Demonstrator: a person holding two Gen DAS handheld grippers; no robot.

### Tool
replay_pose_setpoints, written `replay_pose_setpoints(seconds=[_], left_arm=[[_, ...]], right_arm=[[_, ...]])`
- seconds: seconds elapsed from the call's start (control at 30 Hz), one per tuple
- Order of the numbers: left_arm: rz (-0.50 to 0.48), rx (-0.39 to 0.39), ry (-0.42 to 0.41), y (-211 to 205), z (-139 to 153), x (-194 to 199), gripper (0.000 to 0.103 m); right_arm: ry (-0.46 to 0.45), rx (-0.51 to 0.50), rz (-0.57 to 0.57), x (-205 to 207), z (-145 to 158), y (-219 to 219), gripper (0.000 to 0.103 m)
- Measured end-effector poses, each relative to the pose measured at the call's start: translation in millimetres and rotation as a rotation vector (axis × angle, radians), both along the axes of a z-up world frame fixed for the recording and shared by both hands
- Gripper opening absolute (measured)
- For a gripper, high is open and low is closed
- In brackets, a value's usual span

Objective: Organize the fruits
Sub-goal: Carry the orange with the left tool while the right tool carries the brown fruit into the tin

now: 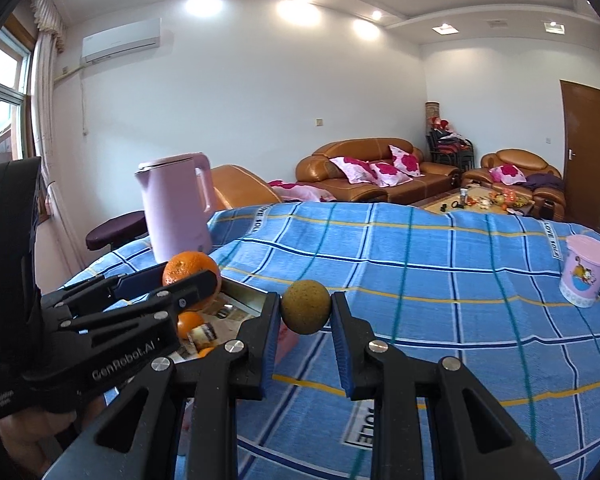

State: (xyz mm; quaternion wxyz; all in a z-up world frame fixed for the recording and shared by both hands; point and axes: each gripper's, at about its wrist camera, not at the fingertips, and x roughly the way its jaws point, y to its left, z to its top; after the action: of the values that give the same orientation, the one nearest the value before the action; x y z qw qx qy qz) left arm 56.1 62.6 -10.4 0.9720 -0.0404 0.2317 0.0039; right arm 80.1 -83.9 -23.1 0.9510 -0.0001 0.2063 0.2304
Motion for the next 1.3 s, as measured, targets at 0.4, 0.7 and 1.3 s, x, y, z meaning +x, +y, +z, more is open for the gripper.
replay_pose_setpoints(seconds=[0.4,0.7,1.3], left_arm=[[0.072,-0.022,0.050,39,-14,-7,0.048],[0.085,-0.024,0.083,49,-25,-8,0.048],[0.085,-0.031,0.127,58,-37,-8,0.048]], right_arm=[[0.011,-0.028,0.073,-2,-4,33,0.027],[0.039,-0.051,0.101,0,-14,53,0.027],[0.096,-0.100,0.119,18,-33,82,0.027]])
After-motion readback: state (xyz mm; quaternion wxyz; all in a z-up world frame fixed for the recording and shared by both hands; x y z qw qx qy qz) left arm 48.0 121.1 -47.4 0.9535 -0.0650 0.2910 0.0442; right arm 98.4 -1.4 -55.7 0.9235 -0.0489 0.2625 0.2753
